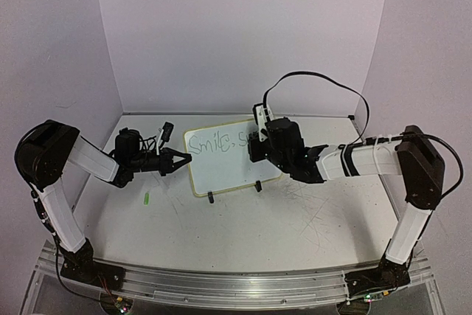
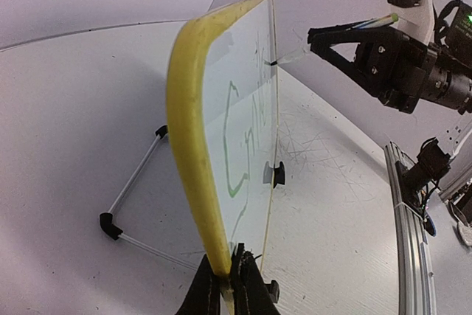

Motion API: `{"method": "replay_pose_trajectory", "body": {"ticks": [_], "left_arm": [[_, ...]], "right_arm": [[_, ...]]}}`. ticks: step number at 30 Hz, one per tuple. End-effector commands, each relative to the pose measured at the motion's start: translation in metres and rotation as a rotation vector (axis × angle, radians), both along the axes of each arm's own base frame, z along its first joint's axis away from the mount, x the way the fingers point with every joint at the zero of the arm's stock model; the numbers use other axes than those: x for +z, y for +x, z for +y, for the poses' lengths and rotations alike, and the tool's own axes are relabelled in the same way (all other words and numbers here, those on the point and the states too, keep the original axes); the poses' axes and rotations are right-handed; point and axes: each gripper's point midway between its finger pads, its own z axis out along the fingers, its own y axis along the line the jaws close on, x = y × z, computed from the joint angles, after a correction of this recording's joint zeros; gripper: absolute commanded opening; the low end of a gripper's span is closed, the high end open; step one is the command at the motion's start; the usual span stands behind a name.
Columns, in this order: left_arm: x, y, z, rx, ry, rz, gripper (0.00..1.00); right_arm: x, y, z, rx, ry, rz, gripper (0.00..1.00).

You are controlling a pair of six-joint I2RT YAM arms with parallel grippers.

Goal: Write a sentence on the whiteboard

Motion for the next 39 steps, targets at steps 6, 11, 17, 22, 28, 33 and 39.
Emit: {"method": "replay_pose_trajectory", "body": {"ticks": [6, 11, 17, 22, 28, 33, 39], "left_arm": [[-0.028, 0.007, 0.010, 0.059, 0.108, -0.004, 0.00], [-0.028, 0.007, 0.010, 0.058, 0.108, -0.004, 0.00], [-0.028, 0.007, 0.010, 0.058, 0.108, -0.003, 0.00], [-0.027, 0.007, 0.010, 0.058, 0.107, -0.005, 0.00], [-0.027, 0.006, 0.010, 0.058, 0.108, -0.006, 0.00], [-0.027, 0.006, 0.010, 0.057, 0.107, -0.006, 0.00], [-0.027, 0.006, 0.010, 0.057, 0.107, -0.006, 0.00]], "right_arm": [[-0.023, -0.014, -0.007, -0.013, 0.008, 0.060, 0.00], [-0.010, -0.011, -0.003, -0.011, 0.023, 0.036, 0.00], [0.037, -0.011, -0.001, 0.004, 0.090, -0.035, 0.00], [0.045, -0.001, 0.000, -0.002, 0.098, -0.058, 0.00], [0.048, 0.005, 0.006, 0.003, 0.099, -0.073, 0.00], [0.048, 0.011, 0.008, 0.005, 0.096, -0.078, 0.00], [0.046, 0.015, 0.012, 0.009, 0.096, -0.075, 0.00]]}}
